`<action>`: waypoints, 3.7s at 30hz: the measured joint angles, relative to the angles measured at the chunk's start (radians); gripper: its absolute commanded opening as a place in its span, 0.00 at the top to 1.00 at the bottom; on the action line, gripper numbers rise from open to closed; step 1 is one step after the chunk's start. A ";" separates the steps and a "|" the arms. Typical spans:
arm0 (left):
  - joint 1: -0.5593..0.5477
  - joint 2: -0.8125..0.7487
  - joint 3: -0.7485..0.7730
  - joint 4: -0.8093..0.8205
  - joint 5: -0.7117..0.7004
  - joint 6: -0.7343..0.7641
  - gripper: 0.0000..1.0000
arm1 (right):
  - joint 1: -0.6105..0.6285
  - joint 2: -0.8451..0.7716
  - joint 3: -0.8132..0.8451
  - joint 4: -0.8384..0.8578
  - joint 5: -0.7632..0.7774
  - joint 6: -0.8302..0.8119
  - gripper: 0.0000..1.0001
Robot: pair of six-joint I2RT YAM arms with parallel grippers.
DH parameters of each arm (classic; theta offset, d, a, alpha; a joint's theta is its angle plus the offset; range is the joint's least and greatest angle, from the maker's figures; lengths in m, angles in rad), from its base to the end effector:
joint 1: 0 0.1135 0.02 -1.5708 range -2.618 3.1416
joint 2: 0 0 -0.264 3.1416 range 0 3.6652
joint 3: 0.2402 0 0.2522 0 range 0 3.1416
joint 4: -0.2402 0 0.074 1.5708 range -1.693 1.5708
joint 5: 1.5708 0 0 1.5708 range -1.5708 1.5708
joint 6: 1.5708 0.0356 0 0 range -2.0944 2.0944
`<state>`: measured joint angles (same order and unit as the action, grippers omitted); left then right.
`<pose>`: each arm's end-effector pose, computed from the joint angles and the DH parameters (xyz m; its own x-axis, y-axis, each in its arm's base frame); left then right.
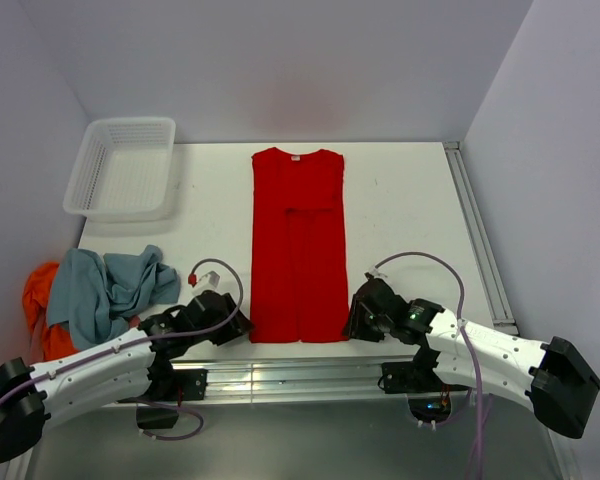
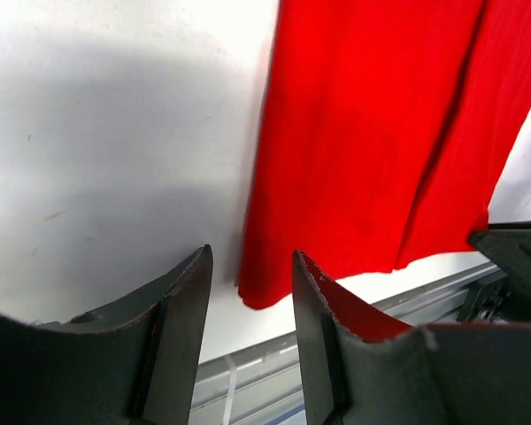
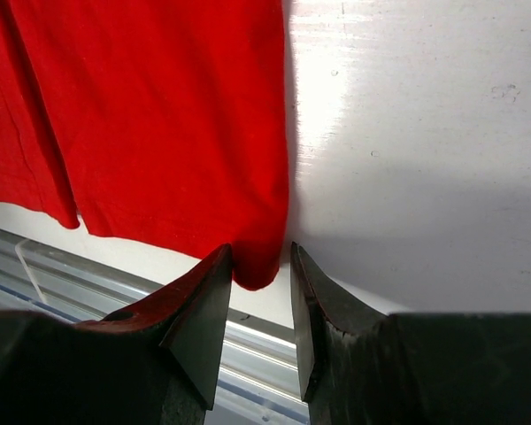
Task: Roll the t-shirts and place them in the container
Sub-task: Fold the tshirt
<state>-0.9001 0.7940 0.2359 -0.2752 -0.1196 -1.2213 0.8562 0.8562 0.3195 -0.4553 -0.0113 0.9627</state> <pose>0.0953 -0.1133 0.1420 -0.8414 -0.4403 -0.3132 -0.1829 0.7776 -0.6015 0.0968 0.1122 0.1475 -0.9366 0.1727 -0.3048 0.0164 0.8907 0.4544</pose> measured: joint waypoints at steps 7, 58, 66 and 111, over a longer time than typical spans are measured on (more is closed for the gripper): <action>-0.023 -0.015 -0.001 -0.025 0.002 -0.006 0.56 | 0.002 0.003 0.000 -0.002 0.001 0.010 0.62; 0.154 0.157 0.350 -0.212 -0.006 0.192 1.00 | -0.051 0.177 0.370 -0.158 0.101 -0.160 1.00; 0.180 0.212 0.390 -0.196 -0.009 0.251 1.00 | -0.113 0.225 0.399 -0.157 0.097 -0.211 1.00; 0.354 0.490 0.578 -0.036 0.018 0.451 1.00 | -0.324 0.508 0.647 -0.120 0.040 -0.393 1.00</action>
<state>-0.5465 1.2839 0.8143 -0.3115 -0.1017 -0.7708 0.5323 1.3640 0.9661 -0.5751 0.0284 0.5701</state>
